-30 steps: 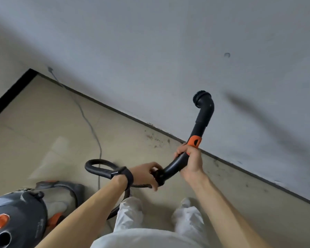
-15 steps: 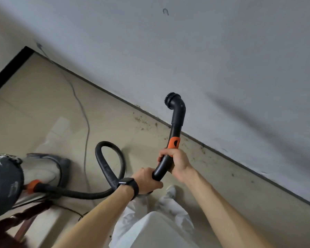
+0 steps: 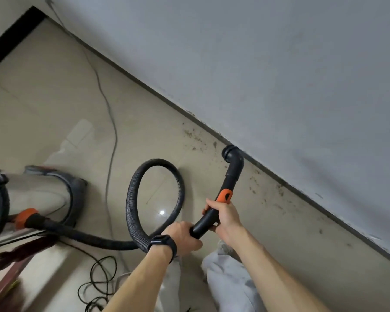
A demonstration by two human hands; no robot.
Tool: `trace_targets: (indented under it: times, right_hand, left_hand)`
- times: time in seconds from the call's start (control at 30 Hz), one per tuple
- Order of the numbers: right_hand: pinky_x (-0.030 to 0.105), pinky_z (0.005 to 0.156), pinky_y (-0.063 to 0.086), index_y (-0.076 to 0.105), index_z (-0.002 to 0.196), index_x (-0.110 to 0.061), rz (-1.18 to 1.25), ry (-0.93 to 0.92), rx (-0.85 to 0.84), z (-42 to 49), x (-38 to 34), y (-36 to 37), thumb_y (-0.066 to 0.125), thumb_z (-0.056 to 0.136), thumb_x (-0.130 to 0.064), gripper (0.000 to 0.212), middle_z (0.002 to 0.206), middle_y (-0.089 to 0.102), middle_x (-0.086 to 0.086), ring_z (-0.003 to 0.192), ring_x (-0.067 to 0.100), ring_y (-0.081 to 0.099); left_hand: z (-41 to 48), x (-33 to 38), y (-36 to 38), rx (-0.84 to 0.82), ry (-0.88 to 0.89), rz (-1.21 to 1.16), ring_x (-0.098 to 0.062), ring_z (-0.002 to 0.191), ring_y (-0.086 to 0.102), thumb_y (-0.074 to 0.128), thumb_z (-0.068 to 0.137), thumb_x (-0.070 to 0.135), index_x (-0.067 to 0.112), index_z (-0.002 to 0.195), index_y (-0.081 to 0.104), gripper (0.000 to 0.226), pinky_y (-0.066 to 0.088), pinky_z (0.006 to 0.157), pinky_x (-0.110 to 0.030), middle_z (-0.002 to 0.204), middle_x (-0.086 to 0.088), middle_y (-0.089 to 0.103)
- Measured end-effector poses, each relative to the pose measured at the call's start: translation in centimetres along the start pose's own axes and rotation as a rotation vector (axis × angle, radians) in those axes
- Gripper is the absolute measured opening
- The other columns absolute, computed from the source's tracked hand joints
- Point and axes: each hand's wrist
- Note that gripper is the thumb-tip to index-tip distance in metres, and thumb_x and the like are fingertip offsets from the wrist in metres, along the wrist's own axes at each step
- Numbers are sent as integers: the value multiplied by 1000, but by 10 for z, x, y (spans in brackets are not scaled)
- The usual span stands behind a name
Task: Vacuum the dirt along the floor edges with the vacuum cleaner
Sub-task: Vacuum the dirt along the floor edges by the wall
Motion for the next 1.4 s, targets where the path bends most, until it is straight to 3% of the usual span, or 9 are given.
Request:
trace_targets:
  times: [0.4, 0.57, 0.7, 0.8, 0.93, 1.03, 1.13, 1.27, 1.4]
  right_hand:
    - [46, 82, 58, 58, 107, -13, -210, -92, -40, 238, 58, 92, 70, 94, -6, 19, 72, 63, 3, 68, 21, 66]
    - [46, 78, 56, 55, 102, -13, -260, -181, -43, 333, 75, 101, 70, 92, -8, 19, 66, 62, 2, 62, 21, 64]
    - [39, 57, 51, 50, 95, -9, -278, -330, -25, 406, 84, 87, 70, 88, -3, 22, 65, 57, 9, 51, 25, 56]
    - [39, 56, 49, 49, 92, -9, -293, -438, -37, 447, 88, 75, 72, 81, -11, 26, 63, 57, 8, 48, 25, 55]
    - [39, 54, 49, 51, 89, -5, -265, -472, -78, 482, 91, 56, 72, 84, -13, 23, 60, 56, 8, 47, 25, 54]
    - [33, 44, 46, 51, 85, -3, -285, -500, -79, 491, 91, 43, 73, 81, -16, 25, 58, 53, 13, 43, 26, 52]
    - [37, 46, 48, 48, 85, -6, -313, -599, 59, 489, 87, 29, 69, 87, -8, 21, 57, 57, 8, 44, 26, 53]
    - [35, 54, 54, 51, 95, -13, -551, -768, 351, 484, 82, 15, 65, 80, -26, 23, 60, 67, 3, 50, 21, 65]
    - [33, 50, 41, 44, 98, -12, -942, -916, 487, 500, 85, 14, 61, 90, -25, 22, 72, 60, 7, 59, 26, 58]
  left_hand:
    - [222, -137, 3, 12, -51, -142, -17, 76, 65, 72, 70, 38, 28, 92, 61, 26, 55, 68, -28, 80, 4, 65]
    - [314, -170, -4, -97, -14, -43, -19, 86, 65, 77, 71, 30, 25, 105, 67, 36, 53, 73, -27, 94, 1, 69]
    - [392, -181, -17, -227, 40, -52, -15, 96, 63, 80, 65, 21, 34, 98, 70, 37, 52, 79, -25, 97, 10, 69]
    - [453, -178, -22, 111, 119, -8, -17, 100, 63, 67, 77, 18, 32, 95, 69, 24, 49, 77, -25, 98, 8, 68]
    - [523, -165, -19, 711, 395, 509, -26, 123, 47, 53, 85, 29, 26, 123, 55, 39, 40, 96, -37, 127, -2, 55]
    - [550, -167, -24, 694, 525, 904, -25, 129, 41, 45, 87, 41, 24, 117, 62, 38, 29, 106, -40, 124, -3, 58]
    - [548, -194, -37, 612, 329, 1005, -23, 134, 34, 43, 85, 49, 24, 119, 61, 45, 25, 107, -43, 127, -3, 56]
    - [528, -251, -62, 520, 67, 899, -24, 139, 27, 46, 84, 56, 29, 130, 51, 54, 20, 113, -44, 140, -5, 45]
    - [515, -296, -79, 467, -194, 825, -23, 132, 43, 47, 90, 38, 28, 130, 54, 42, 27, 110, -43, 139, -4, 48]
Point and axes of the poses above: each hand's wrist, its own z-axis towards the middle knuckle, its own y-axis out of the palm, x = y × z
